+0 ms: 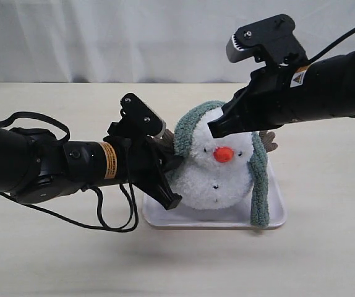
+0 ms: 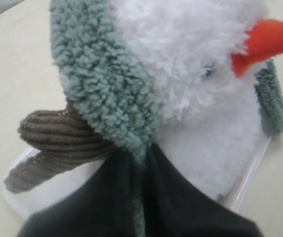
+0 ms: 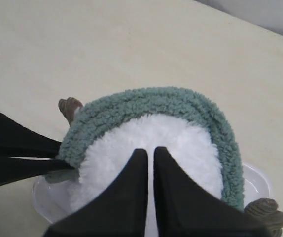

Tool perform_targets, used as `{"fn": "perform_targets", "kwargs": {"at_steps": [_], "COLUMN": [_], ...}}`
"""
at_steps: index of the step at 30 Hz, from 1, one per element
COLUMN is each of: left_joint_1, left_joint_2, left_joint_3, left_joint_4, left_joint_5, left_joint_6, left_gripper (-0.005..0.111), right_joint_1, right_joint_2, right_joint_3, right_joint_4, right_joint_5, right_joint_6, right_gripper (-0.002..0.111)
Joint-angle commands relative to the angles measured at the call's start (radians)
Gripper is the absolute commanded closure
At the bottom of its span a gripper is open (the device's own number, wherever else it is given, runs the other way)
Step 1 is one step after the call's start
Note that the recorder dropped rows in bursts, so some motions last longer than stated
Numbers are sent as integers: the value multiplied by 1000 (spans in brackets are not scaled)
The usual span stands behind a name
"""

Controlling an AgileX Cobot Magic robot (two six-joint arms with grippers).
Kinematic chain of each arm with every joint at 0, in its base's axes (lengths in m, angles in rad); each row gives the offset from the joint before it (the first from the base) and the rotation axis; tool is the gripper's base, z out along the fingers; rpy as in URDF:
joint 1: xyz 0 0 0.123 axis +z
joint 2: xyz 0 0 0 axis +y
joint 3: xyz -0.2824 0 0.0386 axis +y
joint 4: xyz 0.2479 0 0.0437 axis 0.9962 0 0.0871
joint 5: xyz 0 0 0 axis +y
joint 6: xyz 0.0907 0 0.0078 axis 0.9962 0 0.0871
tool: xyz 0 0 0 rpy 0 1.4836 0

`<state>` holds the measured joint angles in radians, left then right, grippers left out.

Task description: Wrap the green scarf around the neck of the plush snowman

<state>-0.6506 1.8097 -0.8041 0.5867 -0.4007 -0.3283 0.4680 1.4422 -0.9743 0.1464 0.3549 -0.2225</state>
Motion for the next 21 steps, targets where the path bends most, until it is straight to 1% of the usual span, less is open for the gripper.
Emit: {"fn": "perform_targets", "kwargs": {"at_steps": [1, 3, 5, 6, 14, 21], "left_joint_1": [-3, -3, -3, -3, -8, -60], "left_joint_2": [2, 2, 2, 2, 3, 3], "left_joint_3": [1, 1, 1, 1, 1, 1], "left_joint_4": [-1, -37, -121, -140, -128, -124], "left_joint_5": [0, 18, 49, 53, 84, 134], "left_joint_6": [3, 3, 1, 1, -20, -18], "left_gripper": [107, 107, 107, 107, 107, 107], "right_joint_1": [-6, -6, -6, -6, -6, -6], "right_joint_2": [49, 62, 67, 67, 67, 67], "right_joint_3": [-5, -16, -22, -22, -22, -22], "right_joint_4": [8, 8, 8, 8, 8, 8], "right_joint_5": [-20, -9, -7, -7, -15, -54], "right_joint_6": [-10, -10, -10, -10, -10, -10], "right_gripper": [104, 104, 104, 104, 104, 104]}}
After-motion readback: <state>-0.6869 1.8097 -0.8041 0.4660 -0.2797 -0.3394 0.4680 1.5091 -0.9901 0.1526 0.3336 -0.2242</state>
